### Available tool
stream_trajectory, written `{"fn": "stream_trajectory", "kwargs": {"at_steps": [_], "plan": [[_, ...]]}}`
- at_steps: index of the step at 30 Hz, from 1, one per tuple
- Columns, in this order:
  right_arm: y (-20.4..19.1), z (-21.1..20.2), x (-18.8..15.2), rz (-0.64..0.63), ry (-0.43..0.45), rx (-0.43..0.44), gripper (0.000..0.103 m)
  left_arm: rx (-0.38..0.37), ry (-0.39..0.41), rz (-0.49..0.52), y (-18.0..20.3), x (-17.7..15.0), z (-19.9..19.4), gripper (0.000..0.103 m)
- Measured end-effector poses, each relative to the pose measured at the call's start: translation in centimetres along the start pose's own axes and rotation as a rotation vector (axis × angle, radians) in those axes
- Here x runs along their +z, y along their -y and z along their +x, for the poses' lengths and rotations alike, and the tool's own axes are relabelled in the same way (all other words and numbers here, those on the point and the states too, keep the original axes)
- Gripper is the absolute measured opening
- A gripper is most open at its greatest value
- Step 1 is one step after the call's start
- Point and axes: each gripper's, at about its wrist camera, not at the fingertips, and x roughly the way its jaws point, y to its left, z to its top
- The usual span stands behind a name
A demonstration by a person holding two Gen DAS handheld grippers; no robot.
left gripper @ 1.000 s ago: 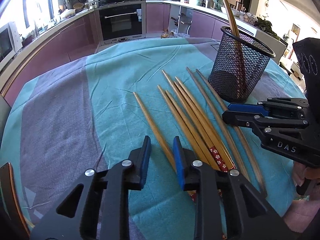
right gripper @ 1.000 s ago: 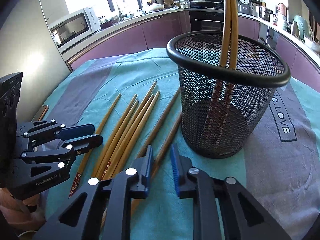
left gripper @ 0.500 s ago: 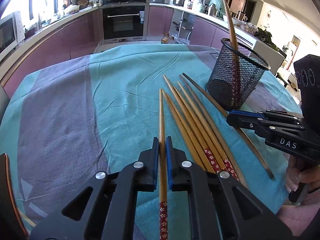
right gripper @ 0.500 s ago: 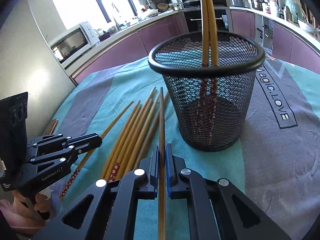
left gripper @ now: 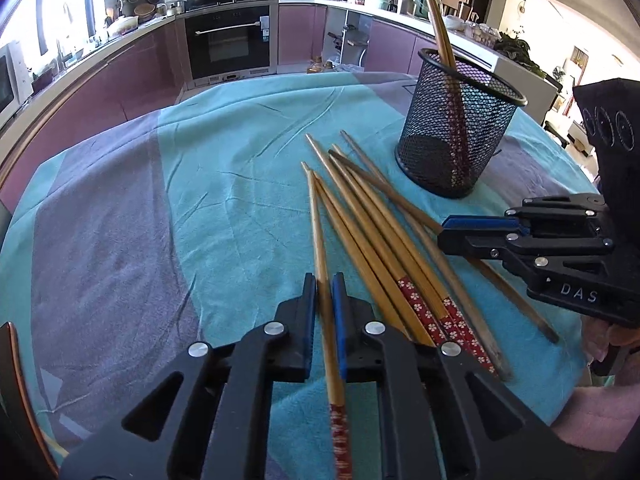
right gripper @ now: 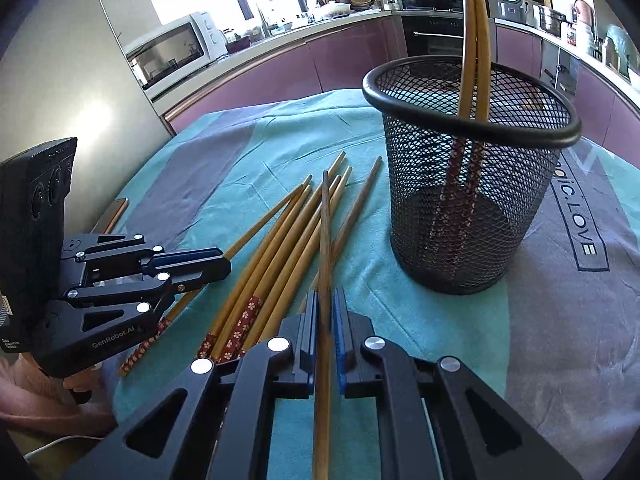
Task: Organize utensils
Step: 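Close the left tool on a chopstick while the right tool grasps another, then raise the left tool's chopstick into the mesh cup while the right tool inserts its own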
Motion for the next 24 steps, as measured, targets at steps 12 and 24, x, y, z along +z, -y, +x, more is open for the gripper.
{"fn": "stream_trajectory", "kwargs": {"at_steps": [12, 24], "plan": [[0.2, 0.2, 0.5, -0.006, 0.016, 0.008, 0.006, 0.015, -0.008, 0.005, 0.3, 1.0, 0.8, 0.008], [0.6, -6.7, 1.1, -0.013, 0.209, 0.030, 0.006, -0.111, 0.131, 0.014, 0.1, 2.5, -5.2, 0.007]]}}
